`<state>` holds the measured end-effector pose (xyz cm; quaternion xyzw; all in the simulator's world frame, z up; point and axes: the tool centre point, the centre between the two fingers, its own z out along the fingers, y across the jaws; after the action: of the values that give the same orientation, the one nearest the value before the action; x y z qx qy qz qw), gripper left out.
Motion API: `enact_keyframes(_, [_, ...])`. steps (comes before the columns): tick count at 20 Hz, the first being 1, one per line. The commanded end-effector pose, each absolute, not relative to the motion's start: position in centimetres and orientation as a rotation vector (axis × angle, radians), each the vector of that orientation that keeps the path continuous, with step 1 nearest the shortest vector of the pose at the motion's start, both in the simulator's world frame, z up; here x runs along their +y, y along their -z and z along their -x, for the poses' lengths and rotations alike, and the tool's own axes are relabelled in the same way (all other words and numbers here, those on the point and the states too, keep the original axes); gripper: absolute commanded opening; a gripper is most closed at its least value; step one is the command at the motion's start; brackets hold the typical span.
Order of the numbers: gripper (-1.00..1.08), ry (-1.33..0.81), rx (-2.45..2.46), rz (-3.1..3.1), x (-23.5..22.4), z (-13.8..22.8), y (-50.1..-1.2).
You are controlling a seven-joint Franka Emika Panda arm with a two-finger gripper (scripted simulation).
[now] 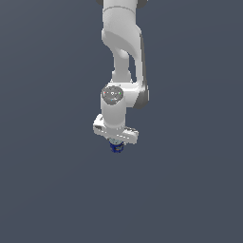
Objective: Pick up the object and move it to a goal position.
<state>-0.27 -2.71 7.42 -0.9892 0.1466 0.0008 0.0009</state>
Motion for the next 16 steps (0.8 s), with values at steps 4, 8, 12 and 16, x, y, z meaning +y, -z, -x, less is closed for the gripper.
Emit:
enact_keyframes(4, [-1.00, -0.001, 0.470, 3.106, -7.0, 3.8, -7.5])
enact_keyframes(8, [-1.00, -0.001, 0.470, 3.106, -9.5, 6.1, -7.5])
enact_keyframes(12, [-1.00, -0.001, 0.470, 3.106, -11.7, 7.9, -7.5])
enact_keyframes(16, [-1.00, 0.000, 0.470, 3.106, -13.1, 9.0, -7.5])
